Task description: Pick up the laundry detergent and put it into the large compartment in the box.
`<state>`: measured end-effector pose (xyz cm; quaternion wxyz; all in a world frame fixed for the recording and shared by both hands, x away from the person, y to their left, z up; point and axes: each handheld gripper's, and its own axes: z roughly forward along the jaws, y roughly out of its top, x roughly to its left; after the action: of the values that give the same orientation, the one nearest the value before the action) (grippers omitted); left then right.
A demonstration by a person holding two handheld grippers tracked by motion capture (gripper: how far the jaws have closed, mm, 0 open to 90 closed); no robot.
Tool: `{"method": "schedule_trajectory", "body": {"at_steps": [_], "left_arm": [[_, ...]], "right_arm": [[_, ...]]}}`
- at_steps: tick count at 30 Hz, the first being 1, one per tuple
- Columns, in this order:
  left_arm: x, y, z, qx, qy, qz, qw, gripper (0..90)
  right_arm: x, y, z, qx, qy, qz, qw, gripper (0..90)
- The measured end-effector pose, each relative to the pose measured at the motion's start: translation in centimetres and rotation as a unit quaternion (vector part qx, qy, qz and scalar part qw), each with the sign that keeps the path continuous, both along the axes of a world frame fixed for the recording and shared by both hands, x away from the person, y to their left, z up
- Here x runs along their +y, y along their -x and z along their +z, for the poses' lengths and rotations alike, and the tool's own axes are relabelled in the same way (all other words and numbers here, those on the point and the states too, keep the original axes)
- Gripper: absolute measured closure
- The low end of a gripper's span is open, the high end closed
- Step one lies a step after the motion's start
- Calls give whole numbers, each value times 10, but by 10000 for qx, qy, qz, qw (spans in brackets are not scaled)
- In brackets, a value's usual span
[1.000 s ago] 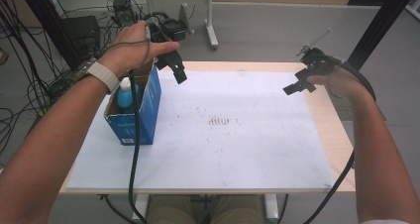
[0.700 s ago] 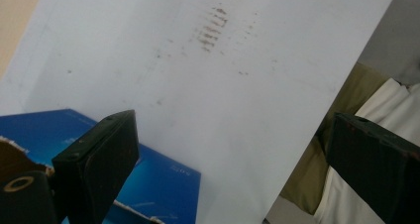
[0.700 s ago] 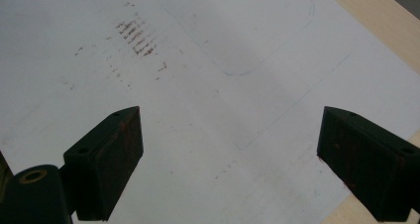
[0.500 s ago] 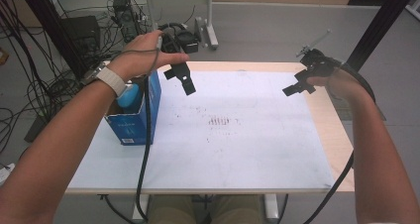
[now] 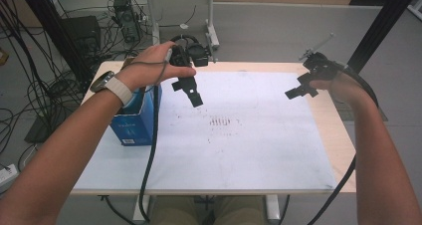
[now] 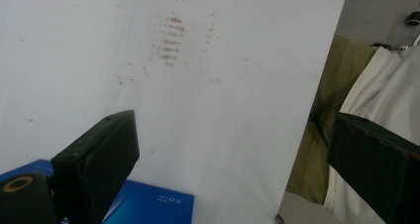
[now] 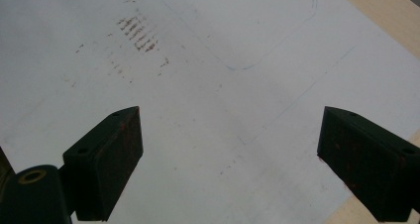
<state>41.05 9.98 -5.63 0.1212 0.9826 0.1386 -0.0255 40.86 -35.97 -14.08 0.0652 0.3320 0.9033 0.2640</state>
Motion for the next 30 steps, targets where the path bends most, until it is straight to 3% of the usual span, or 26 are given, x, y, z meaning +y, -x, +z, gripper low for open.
{"method": "schedule_trajectory", "body": {"at_steps": [12, 20, 30], "left_arm": [[-13, 8, -8, -98, -73, -254, 9996, 68], [-25, 10, -11, -22, -162, -659, 9977, 69], [-31, 11, -18, -38, -205, -764, 9969, 69]], "right_arm": [[-1, 2, -2, 0, -9, -19, 10000, 104], [0, 0, -3, 10, -21, -21, 10000, 104], [-5, -1, -6, 24, -28, -64, 10000, 102]]}}
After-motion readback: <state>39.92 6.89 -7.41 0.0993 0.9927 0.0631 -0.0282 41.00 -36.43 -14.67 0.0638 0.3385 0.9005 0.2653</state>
